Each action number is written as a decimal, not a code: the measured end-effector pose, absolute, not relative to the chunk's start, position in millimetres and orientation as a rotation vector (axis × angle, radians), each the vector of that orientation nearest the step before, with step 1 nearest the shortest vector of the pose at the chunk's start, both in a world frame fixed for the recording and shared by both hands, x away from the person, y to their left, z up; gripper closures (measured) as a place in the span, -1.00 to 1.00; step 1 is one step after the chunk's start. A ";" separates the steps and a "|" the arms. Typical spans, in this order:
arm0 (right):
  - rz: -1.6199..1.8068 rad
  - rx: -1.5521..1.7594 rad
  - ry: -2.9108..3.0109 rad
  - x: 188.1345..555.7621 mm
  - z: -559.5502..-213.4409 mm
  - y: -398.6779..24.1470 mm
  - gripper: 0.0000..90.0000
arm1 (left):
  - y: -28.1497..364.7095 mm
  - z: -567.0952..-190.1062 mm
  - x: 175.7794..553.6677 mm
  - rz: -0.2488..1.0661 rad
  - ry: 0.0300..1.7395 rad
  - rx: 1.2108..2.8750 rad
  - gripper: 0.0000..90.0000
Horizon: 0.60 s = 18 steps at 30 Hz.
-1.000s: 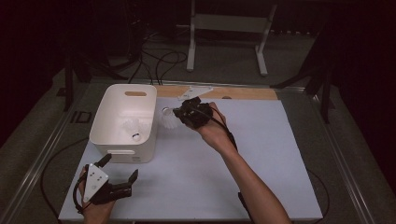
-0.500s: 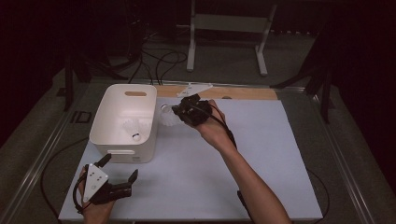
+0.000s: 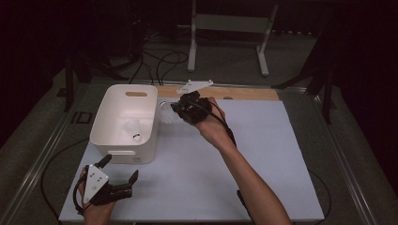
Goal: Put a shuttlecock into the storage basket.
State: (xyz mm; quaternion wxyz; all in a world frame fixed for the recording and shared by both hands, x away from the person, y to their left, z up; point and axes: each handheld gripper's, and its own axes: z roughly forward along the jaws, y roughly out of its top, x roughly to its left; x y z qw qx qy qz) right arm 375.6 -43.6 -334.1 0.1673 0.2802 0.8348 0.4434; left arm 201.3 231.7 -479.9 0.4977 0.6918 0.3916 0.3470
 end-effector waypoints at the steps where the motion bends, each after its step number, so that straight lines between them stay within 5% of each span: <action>1: 1.261 0.797 2.376 375.6 -333.6 -43.3 1.00 | 231.7 -479.9 201.3 0.841 0.947 1.675 -0.99; 18: 1.279 0.801 2.366 377.2 -324.7 -35.8 1.00 | 231.9 -479.9 201.1 0.841 0.952 1.671 -0.99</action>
